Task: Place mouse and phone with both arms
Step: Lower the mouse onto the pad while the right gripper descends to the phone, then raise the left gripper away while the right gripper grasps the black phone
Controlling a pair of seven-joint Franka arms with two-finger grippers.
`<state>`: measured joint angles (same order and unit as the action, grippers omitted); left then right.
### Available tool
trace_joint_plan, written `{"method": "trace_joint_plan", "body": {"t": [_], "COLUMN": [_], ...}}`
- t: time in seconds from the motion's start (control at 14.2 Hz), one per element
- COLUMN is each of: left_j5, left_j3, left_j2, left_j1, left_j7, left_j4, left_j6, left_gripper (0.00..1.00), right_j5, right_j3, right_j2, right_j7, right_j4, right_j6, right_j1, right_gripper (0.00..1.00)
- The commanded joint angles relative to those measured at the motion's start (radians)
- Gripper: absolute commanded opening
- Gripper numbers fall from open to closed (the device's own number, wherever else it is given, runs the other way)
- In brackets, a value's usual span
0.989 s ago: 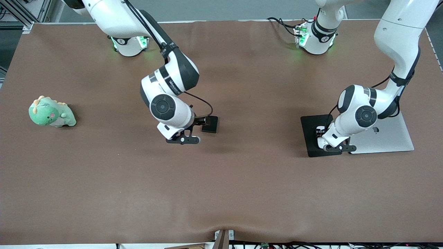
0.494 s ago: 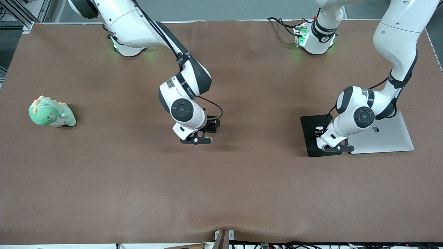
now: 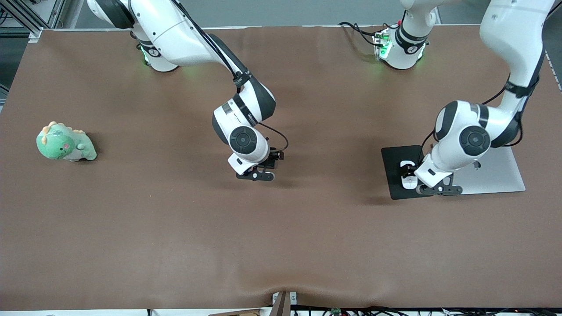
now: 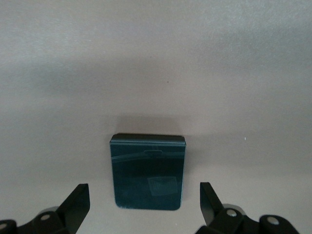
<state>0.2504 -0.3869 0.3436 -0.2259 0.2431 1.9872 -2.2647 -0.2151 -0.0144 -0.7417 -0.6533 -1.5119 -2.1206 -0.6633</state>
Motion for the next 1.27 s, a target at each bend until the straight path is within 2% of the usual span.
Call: {"method": "trace_joint_plan", "body": {"t": [0.0,0.21,0.57,0.71,1.13,1.2], "left_j5": [0.003,0.001,-0.063,-0.071,-0.147,-0.161], "left_j3": [-0.026,-0.038,-0.038,-0.041,-0.029,-0.027], "left_j2": [-0.078,-0.077,-0.08,-0.11,-0.235,-0.248], "left_j1": [-0.007,-0.007,-0.012,-0.012,-0.013,-0.013], "left_j7": [0.001,-0.025,-0.074,-0.074,-0.097,-0.097], "left_j4": [-0.109,-0.316,-0.539,-0.562,-0.555,-0.553], "left_j6": [0.182,0.396,0.582,0.61,0.685,0.692], "left_gripper": [1.0,1.0,1.0,1.0,1.0,1.0], "right_j5": [-0.013,-0.013,-0.013,-0.013,-0.012,-0.007], "right_j3": [0.011,0.011,0.011,0.011,0.013,0.013], "right_j2": [0.007,0.001,-0.016,-0.024,-0.036,-0.035], "right_j7": [-0.031,-0.043,-0.057,-0.062,-0.065,-0.063], "right_j4": [-0.04,-0.045,-0.047,-0.057,-0.08,-0.08], "right_j6": [-0.05,-0.055,-0.084,-0.114,-0.165,-0.16], "right_j1": [-0.025,-0.029,-0.044,-0.05,-0.062,-0.062], "right_gripper": [1.0,1.0,1.0,1.0,1.0,0.82]}}
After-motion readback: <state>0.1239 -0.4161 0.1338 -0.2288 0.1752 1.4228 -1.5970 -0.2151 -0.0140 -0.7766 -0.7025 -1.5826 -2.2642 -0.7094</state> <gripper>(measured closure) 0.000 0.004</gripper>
